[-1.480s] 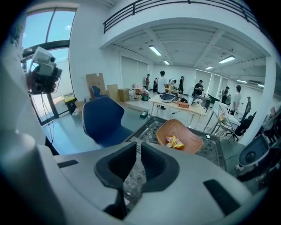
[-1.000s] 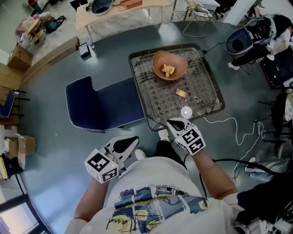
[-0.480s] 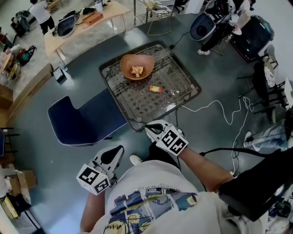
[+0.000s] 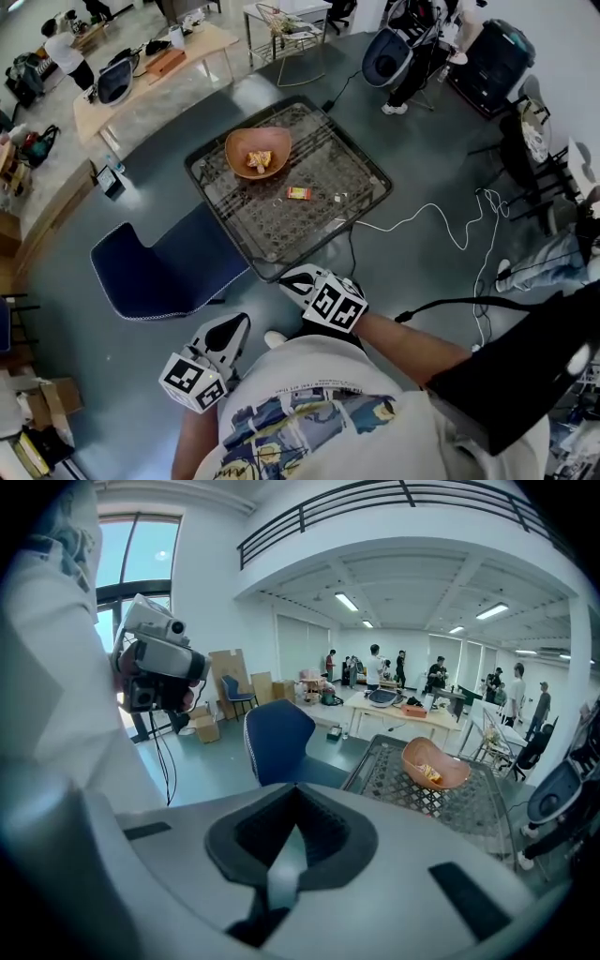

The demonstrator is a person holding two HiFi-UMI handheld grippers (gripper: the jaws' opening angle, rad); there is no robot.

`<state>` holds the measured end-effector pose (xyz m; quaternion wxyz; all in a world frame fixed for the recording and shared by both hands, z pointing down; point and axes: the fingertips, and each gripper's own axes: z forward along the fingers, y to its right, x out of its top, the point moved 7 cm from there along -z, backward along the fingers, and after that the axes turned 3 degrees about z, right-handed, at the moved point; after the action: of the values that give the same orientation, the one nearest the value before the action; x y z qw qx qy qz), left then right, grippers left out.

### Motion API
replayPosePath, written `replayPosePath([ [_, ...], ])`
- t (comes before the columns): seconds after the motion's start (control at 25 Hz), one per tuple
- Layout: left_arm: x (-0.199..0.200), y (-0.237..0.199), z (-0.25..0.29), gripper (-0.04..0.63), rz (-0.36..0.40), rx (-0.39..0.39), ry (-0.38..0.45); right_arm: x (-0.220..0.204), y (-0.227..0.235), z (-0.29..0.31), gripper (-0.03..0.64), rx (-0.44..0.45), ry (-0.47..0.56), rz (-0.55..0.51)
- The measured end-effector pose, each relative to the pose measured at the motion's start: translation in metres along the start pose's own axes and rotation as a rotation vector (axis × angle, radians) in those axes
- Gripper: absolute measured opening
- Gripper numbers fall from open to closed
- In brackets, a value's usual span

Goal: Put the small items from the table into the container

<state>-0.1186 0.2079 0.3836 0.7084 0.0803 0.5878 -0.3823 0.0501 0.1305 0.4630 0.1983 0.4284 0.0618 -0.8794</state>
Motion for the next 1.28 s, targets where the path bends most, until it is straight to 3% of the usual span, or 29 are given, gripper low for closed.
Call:
replayPosePath([
  [0.72,0.019,-0.012,0.050,0.009,-0.007,0.030,-0.011,-0.011,0.065,-0.006,0.008,0.001,-0.019,-0.001],
  [1.04,0.049,-0.036,0.087,0.009,-0.026,0.063,-0.001,-0.028,0.136,0.007,0.009,-0.007,-0.031,0.040],
  [1.28,0.061,-0.062,0.113,0.009,-0.061,0.125,-0.014,-0.062,0.212,0.046,0.034,-0.033,-0.144,0.015],
])
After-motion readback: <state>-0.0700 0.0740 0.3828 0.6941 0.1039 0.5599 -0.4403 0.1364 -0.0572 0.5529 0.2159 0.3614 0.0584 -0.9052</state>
